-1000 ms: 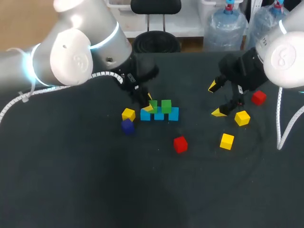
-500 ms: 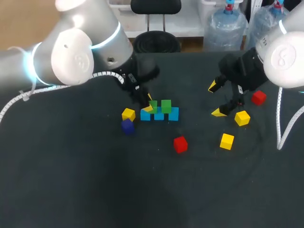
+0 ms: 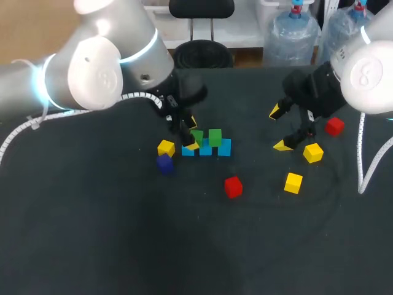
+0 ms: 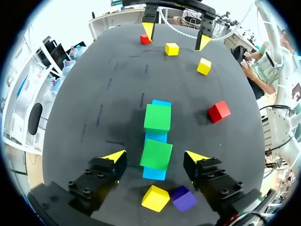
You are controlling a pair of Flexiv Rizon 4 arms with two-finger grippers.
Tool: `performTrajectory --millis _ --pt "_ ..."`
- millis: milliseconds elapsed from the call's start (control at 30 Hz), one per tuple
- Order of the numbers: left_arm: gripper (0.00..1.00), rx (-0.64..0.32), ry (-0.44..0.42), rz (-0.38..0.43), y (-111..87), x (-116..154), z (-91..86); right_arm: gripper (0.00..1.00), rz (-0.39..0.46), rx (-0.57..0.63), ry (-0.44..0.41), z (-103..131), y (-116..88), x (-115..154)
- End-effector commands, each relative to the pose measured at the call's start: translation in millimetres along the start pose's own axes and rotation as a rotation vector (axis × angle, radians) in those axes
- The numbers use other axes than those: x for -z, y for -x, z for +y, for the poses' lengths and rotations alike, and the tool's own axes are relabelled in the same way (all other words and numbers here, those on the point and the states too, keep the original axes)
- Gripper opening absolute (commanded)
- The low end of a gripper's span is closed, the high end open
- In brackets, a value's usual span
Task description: Place the blue cubes, place green cubes on the blue cubes, place the yellow cubes on the green cubes, then place the red cubes on the yellow cubes, and place purple cube on the red cubes.
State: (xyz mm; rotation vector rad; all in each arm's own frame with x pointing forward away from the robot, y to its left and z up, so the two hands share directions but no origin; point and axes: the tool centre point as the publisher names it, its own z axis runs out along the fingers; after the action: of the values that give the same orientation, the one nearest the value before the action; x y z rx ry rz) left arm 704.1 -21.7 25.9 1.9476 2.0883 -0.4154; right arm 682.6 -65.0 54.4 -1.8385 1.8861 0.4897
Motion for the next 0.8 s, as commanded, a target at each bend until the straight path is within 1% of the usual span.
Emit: performTrajectory --millis 33,133,333,400,433,467,533,800 --pt "0.81 0.001 -0.003 0.006 1.4 0.1 2.3 1.00 -0.002 0.001 0.001 -0.7 -0.3 -0.7" --pt "0.76 0.001 -0.003 0.005 1.2 0.5 2.5 1.00 -0.002 0.001 0.001 -0.7 -0.3 -0.7" --pt "0.73 0.008 0.002 0.002 -0.3 2.5 4.0 1.00 -0.002 0.001 0.001 -0.7 -0.3 -0.7" --pt "0.74 0.010 0.004 0.001 -1.0 3.5 4.4 1.00 -0.002 0.001 0.001 -0.7 -0.3 -0.7" --pt "0.76 0.012 0.005 0.001 -1.5 4.1 4.9 1.00 -0.002 0.001 0.001 -0.7 -0.3 -0.7" --pt "0.82 0.013 0.006 0.001 -1.9 4.7 5.2 1.00 -0.002 0.001 0.001 -0.7 -0.3 -0.7" --pt "1.00 0.015 0.007 0.002 -2.9 6.6 5.6 1.00 -0.002 0.001 0.001 -0.7 -0.3 -0.7" --pt "1.00 0.024 0.019 -0.007 -5.9 15.9 2.7 1.00 -0.002 0.001 0.001 -0.7 -0.3 -0.7"
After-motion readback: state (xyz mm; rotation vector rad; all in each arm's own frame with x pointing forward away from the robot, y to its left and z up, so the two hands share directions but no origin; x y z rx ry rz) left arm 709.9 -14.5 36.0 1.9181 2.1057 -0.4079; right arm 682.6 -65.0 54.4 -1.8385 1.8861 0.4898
